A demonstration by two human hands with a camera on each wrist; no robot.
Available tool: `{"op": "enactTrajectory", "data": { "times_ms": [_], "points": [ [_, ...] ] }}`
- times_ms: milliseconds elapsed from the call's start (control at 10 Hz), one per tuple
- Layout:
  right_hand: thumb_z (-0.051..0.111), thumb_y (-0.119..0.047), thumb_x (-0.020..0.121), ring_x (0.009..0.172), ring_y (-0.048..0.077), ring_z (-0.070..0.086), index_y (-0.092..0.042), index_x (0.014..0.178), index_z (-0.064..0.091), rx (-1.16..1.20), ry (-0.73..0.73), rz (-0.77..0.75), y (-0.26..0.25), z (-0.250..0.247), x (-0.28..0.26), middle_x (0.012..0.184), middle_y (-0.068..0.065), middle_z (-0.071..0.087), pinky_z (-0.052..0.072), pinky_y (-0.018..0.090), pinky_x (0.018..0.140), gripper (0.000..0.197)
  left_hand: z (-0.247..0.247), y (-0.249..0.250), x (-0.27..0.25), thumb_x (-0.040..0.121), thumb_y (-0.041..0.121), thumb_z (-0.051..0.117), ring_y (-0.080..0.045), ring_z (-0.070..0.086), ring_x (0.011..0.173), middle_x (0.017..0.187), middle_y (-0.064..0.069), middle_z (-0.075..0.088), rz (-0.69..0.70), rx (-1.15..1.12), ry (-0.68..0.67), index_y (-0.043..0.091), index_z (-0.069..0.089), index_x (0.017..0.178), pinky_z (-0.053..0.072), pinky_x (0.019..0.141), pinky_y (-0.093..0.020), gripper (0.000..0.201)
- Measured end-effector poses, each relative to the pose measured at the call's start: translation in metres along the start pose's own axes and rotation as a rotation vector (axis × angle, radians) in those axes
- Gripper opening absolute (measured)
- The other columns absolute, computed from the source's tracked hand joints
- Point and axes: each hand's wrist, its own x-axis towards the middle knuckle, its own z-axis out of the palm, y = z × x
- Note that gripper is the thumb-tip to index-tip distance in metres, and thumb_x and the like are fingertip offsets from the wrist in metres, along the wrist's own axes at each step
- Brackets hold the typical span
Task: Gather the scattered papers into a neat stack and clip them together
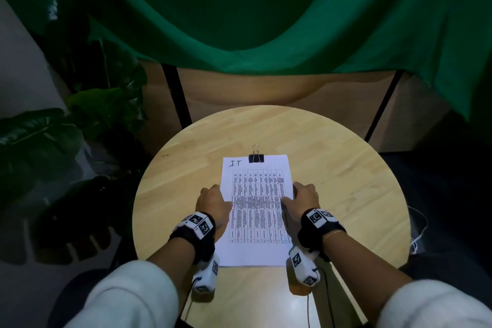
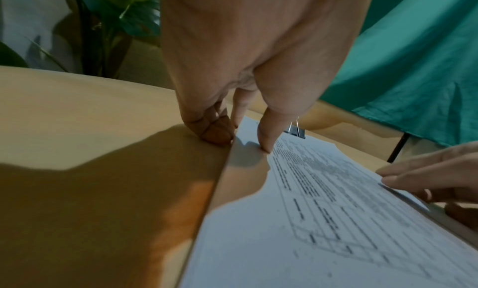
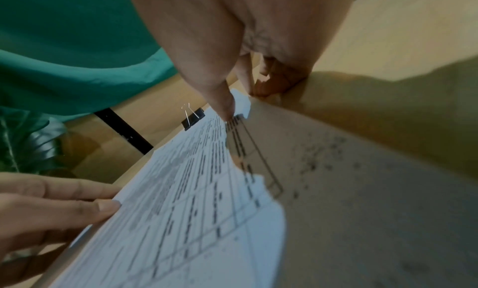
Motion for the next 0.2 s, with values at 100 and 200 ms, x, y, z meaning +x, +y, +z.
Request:
{"op": "enactTrajectory", "data": {
  "times_ms": [100,200],
  "points": [
    [0.067,-0.034,0.094,0.117,0.038,0.061,-0.012,0.132,0.061,0.058,-0.061,-0.023,0.003,-0.014,-0.004,0.137,0.015,0.05,0.051,0.039,0.1,0.044,-0.016,0.0,-0.009,0.098,0.033,0.076,-0.035,0.066,0.13,0.145,-0.011,0.067,0.05,-0.049,-0.029,0.013,0.059,0.15,0.055,0.106,-0.038,0.058],
    [0.069,-0.031,0.097,0.121,0.03,0.064,-0.014,0.145,0.057,0.108,-0.077,-0.068,0.008,-0.034,-0.018,0.142,0.011,0.06,0.049,0.03,0.096,0.053,-0.035,-0.003,-0.026,0.101,0.03,0.078,-0.03,0.072,0.113,0.123,-0.002,0.072,0.072,-0.162,0.055,0.019,0.06,0.153,0.057,0.097,-0.036,0.056]
  ]
}}
